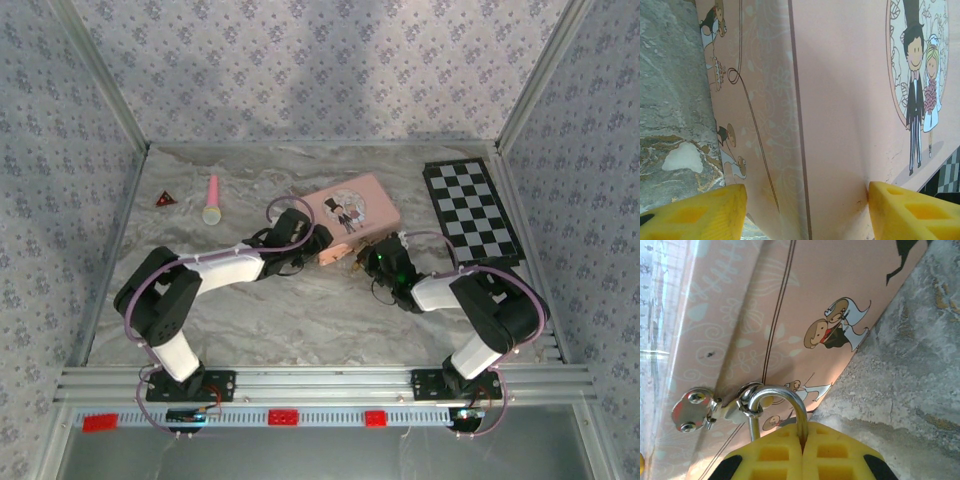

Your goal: Unlock the padlock with the key

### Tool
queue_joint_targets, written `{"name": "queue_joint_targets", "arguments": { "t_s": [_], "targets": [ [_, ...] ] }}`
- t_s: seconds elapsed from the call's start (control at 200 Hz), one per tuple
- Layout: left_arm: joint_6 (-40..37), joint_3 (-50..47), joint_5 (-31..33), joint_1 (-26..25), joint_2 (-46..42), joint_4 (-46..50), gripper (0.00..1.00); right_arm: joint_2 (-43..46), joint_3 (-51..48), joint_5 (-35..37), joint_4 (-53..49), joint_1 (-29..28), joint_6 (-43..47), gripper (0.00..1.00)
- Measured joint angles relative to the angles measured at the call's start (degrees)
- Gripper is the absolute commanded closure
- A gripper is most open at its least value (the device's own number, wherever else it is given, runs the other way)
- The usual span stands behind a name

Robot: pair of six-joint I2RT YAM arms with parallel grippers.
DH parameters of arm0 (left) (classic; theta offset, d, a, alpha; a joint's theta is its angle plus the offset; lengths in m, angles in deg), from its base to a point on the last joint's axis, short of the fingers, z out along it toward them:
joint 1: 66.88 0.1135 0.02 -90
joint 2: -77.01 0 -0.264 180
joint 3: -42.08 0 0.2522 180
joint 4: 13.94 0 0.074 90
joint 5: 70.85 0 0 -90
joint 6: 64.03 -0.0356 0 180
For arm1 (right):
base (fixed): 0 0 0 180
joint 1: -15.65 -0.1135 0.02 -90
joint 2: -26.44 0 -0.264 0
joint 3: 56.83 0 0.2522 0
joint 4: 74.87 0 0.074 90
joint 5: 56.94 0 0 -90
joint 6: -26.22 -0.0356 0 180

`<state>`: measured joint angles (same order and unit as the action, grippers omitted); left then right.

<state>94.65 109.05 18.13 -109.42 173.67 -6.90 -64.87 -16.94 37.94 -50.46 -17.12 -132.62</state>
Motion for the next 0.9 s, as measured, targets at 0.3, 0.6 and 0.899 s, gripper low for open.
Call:
{"name": "queue_joint_targets", "arguments": {
  "t_s": [0.3, 0.6, 0.899],
  "targets": [
    [0.0, 0.3, -0.3, -0.2, 0.2, 0.0, 0.36, 0.2, -0.1, 0.1, 0.5, 1.4, -3.0, 1.0],
    [0.0, 0.3, -1.1, -0.3, 0.3, 0.0, 0.36, 2.0, -1.7, 0.2, 2.3, 3.3, -4.1, 1.0],
    [0.0, 0.7, -1.3, -0.3, 0.6, 0.1, 0.36, 3.6, -2.4, 2.1, 3.7, 5.1, -5.3, 1.0]
  ]
}}
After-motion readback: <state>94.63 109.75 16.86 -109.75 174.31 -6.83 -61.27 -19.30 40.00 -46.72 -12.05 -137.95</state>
